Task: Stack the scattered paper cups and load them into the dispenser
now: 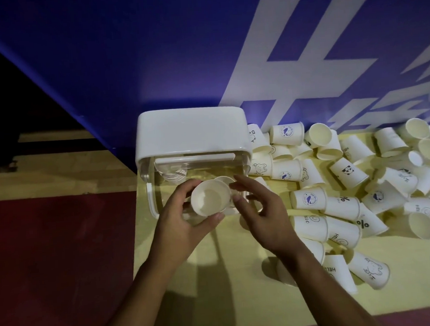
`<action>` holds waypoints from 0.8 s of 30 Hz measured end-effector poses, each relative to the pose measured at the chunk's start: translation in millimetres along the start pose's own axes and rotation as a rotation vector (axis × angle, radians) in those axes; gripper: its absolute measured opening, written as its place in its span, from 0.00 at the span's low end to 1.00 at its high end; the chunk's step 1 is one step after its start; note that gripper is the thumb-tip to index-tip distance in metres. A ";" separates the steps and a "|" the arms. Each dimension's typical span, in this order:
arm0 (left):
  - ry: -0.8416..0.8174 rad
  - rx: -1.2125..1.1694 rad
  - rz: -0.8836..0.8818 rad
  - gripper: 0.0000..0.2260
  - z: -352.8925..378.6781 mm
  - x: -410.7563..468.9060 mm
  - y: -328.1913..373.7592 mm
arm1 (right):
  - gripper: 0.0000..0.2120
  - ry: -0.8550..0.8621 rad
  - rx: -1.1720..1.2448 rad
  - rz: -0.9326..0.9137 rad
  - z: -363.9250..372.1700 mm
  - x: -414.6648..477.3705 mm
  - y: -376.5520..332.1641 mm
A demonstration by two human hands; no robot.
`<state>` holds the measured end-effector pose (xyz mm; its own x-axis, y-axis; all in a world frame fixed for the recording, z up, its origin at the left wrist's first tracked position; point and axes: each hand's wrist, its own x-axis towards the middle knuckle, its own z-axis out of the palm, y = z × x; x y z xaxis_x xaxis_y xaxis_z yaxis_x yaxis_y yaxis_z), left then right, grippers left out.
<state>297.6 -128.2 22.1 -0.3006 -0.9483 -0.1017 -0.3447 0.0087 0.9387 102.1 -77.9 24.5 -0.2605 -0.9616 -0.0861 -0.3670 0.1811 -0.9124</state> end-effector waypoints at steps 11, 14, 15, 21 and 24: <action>0.003 0.085 -0.007 0.32 38.6 31.0 -17.3 | 0.19 -0.020 -0.089 -0.020 -6.4 15.1 20.4; -0.004 0.150 -0.024 0.32 45.0 33.1 -27.4 | 0.18 -0.042 -0.147 -0.012 -1.6 19.0 34.7; -0.005 0.181 -0.027 0.32 46.7 33.2 -30.4 | 0.19 -0.043 -0.168 -0.014 0.7 20.2 38.6; -0.042 0.218 -0.081 0.36 52.0 36.5 -45.4 | 0.20 -0.129 -0.264 -0.025 11.3 28.1 57.7; -0.071 0.225 -0.104 0.38 51.1 36.6 -52.6 | 0.21 -0.137 -0.260 0.001 13.7 28.5 58.8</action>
<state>259.3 -147.1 -47.9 -0.3126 -0.9231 -0.2240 -0.5636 -0.0096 0.8260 85.3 -97.4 -37.1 -0.1444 -0.9771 -0.1563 -0.5879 0.2117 -0.7807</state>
